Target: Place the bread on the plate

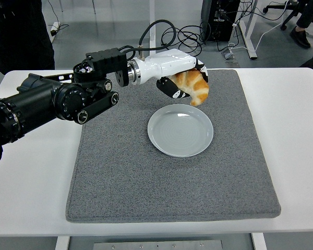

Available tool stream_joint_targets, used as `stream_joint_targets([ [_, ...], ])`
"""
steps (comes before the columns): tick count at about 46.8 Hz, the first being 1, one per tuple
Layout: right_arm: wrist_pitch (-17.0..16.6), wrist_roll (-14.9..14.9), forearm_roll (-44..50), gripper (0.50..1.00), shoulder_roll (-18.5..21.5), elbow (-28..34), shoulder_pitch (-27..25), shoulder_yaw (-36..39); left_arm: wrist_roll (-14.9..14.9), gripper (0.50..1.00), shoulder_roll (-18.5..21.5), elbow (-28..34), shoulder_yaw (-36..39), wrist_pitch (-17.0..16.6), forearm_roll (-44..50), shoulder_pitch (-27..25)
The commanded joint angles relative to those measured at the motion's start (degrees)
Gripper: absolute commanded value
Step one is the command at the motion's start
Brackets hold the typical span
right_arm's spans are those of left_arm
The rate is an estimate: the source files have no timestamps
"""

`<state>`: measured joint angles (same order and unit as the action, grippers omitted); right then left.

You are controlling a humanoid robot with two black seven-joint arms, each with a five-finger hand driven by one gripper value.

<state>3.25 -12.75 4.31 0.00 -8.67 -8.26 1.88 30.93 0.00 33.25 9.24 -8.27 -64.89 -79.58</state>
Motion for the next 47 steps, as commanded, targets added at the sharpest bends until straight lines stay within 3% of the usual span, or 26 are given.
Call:
stream_joint_targets([
  [1,0.0,0.0,0.0,1.0,0.0,0.0,0.0,0.1,-0.1,0.5,0.0,-0.2,1.5,-1.0,-0.1,1.4],
  [6,0.0,0.0,0.0,1.0,0.0,0.0,0.0,0.1,-0.1,0.5,0.0,0.3,2.3,-3.5,-0.1,2.7],
  [24,0.0,0.0,0.0,1.0,0.0,0.0,0.0,0.1,1.8,0.5,0.0,1.2,6.1,-5.2,-0.8,6.8],
  [38,0.0,0.0,0.0,1.0,0.0,0.0,0.0,0.0,1.4,0.5,0.0,2.4,6.7,-5.3,-1.1,8.5],
  [47,0.0,0.0,0.0,1.0,0.0,0.0,0.0,0.0,1.1,0.5,0.0,2.1,6.8,-7.6,-1.2,10.1],
])
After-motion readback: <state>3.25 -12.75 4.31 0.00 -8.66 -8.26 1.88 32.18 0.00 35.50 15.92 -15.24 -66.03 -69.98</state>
